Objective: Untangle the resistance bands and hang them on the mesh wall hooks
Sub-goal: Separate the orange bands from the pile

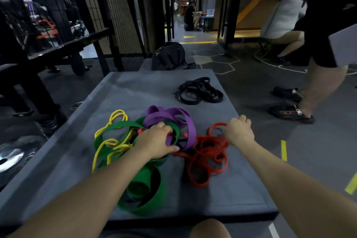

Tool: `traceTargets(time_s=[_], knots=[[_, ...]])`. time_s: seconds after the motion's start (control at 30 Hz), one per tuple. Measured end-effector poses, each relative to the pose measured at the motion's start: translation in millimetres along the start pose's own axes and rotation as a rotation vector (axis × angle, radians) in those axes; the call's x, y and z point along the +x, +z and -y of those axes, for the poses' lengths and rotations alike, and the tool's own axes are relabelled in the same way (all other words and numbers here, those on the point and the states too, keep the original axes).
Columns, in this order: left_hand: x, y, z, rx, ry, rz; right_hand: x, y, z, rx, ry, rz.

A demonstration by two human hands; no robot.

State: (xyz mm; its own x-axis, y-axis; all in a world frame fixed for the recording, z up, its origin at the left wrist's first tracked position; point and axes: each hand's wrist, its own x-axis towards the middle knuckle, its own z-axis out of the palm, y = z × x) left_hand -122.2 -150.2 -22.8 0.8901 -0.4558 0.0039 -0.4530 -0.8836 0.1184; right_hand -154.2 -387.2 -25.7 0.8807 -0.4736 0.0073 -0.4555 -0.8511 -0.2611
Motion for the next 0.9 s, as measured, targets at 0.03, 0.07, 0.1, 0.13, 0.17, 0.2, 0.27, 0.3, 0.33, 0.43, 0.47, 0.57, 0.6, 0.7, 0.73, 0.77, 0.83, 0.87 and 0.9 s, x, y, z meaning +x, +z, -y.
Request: traceTargets(time_s=[0.03, 0.07, 0.1, 0.13, 0.17, 0.2, 0.27, 0.3, 0.33, 0.43, 0.47, 0.57, 0.6, 0.7, 0.73, 0.77, 0.83, 0.87, 0.9], knots=[[0, 1, -3, 0.041, -0.003, 0.004, -1, 0, 1, -0.04, -0.033, -0.035], [0, 3, -5, 0.089, -0.005, 0.005, 0, 2, 2, -0.069, -0.092, -0.072], [0, 5, -5, 0.128, -0.008, -0.008, 2, 4, 6, -0.07, -0.165, -0.088], [-1, 6, -5, 0.15, -0.014, -0.024, 4, 7, 12, -0.063, -0.242, -0.062], [-2, 6, -4, 0.156, -0.021, -0.039, 4, 10, 19, -0.055, -0.301, -0.007], [-4, 5, -3, 0.15, -0.03, -0.048, 3, 14, 29, -0.041, -0.338, 0.051], [-8, 2, 0, 0.135, -0.049, -0.059, 0, 22, 45, -0.034, -0.369, 0.117], [-11, 1, 2, 0.142, -0.057, -0.071, -2, 27, 51, -0.017, -0.371, 0.137], [-14, 0, 5, 0.155, -0.061, -0.082, -3, 31, 56, -0.005, -0.378, 0.138], [-23, -1, 20, 0.122, -0.072, -0.107, -4, 46, 62, -0.049, -0.395, 0.186], [-25, -2, 26, 0.09, -0.082, -0.106, -5, 50, 63, -0.053, -0.395, 0.221], [-24, -7, 45, 0.012, -0.106, -0.105, -6, 50, 65, -0.062, -0.399, 0.297], [-23, -9, 50, -0.012, -0.118, -0.106, -6, 44, 65, -0.045, -0.399, 0.296], [-20, -15, 56, -0.078, -0.172, -0.133, -3, 15, 66, 0.131, -0.373, 0.191], [-20, -18, 56, -0.09, -0.194, -0.151, -1, 4, 66, 0.232, -0.34, 0.131], [-20, -21, 56, -0.1, -0.216, -0.17, 1, -5, 65, 0.33, -0.301, 0.062], [-19, -27, 58, -0.137, -0.249, -0.207, 5, -22, 62, 0.5, -0.233, -0.07], [-20, -30, 61, -0.159, -0.266, -0.226, 6, -29, 60, 0.557, -0.19, -0.122], [-20, -32, 64, -0.175, -0.289, -0.245, 7, -37, 58, 0.599, -0.137, -0.163]])
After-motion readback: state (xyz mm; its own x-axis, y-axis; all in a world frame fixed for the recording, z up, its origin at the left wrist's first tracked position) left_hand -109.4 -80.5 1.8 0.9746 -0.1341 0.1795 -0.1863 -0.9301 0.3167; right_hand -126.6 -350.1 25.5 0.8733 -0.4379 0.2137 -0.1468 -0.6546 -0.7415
